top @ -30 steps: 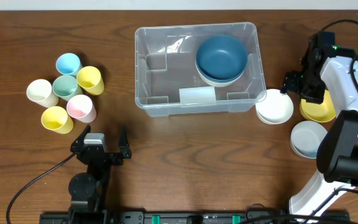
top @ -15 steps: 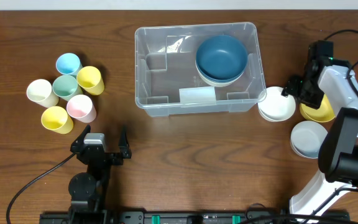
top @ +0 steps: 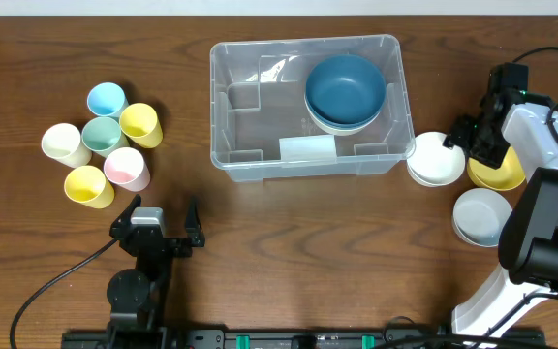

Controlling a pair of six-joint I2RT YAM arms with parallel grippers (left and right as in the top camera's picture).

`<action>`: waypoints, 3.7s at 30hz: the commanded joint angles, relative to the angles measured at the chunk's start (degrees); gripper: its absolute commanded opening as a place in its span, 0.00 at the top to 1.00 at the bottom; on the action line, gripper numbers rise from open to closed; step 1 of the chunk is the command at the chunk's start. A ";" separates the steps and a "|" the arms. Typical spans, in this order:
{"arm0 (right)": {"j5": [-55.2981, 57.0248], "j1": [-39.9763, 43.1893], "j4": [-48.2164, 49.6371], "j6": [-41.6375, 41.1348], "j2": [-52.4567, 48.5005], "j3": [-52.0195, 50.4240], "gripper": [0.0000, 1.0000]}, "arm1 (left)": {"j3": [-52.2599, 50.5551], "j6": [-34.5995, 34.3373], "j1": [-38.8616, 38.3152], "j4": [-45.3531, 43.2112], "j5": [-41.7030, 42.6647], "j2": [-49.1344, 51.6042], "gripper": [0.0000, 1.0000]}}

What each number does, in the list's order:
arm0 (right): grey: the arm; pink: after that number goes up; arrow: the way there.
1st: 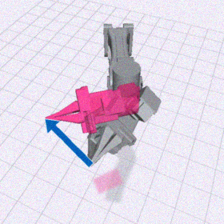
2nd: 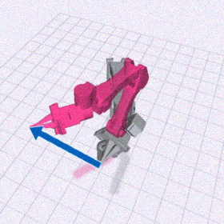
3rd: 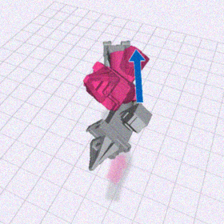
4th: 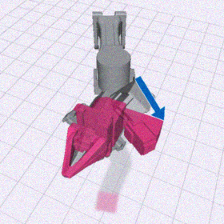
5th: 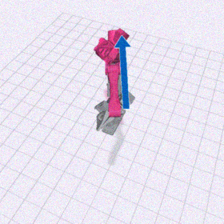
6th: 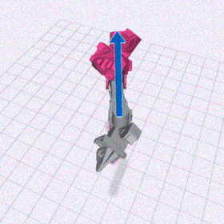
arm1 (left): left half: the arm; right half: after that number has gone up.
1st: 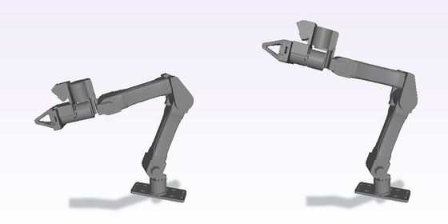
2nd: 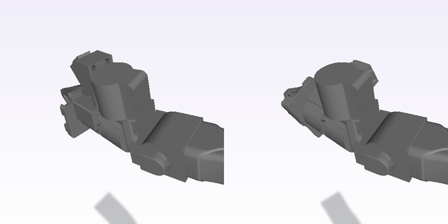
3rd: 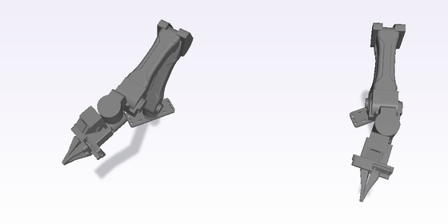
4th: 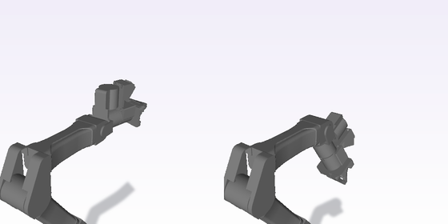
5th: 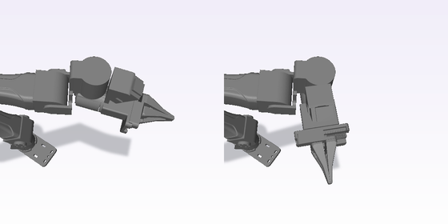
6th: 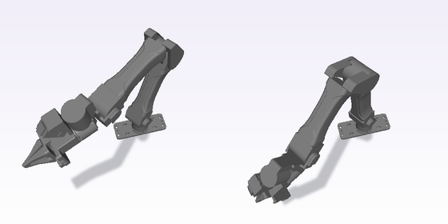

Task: Pack container
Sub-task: 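Move the right gripper down to the yellow bowl and grasp its rim, then lift the yellow bowl and lower it into the bin's left side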

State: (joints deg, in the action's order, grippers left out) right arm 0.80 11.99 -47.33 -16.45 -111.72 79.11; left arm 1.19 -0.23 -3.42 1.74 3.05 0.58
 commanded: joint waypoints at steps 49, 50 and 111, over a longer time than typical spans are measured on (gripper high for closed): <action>1.95 4.11 10.58 -4.48 4.46 -8.37 0.53 | -0.96 -0.68 0.24 2.05 -0.02 -0.35 0.02; 1.95 4.11 11.19 -4.50 4.44 -8.92 0.54 | -0.96 -0.68 0.24 2.05 -0.02 -0.35 0.02; 12.52 -53.11 0.52 16.76 -1.20 34.12 0.99 | -0.96 -0.68 0.24 2.05 -0.02 -0.35 0.02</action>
State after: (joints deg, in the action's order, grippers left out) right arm 8.49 -40.23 -47.55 -1.80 -109.10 113.19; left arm 1.19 -0.23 -3.42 1.76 3.03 0.58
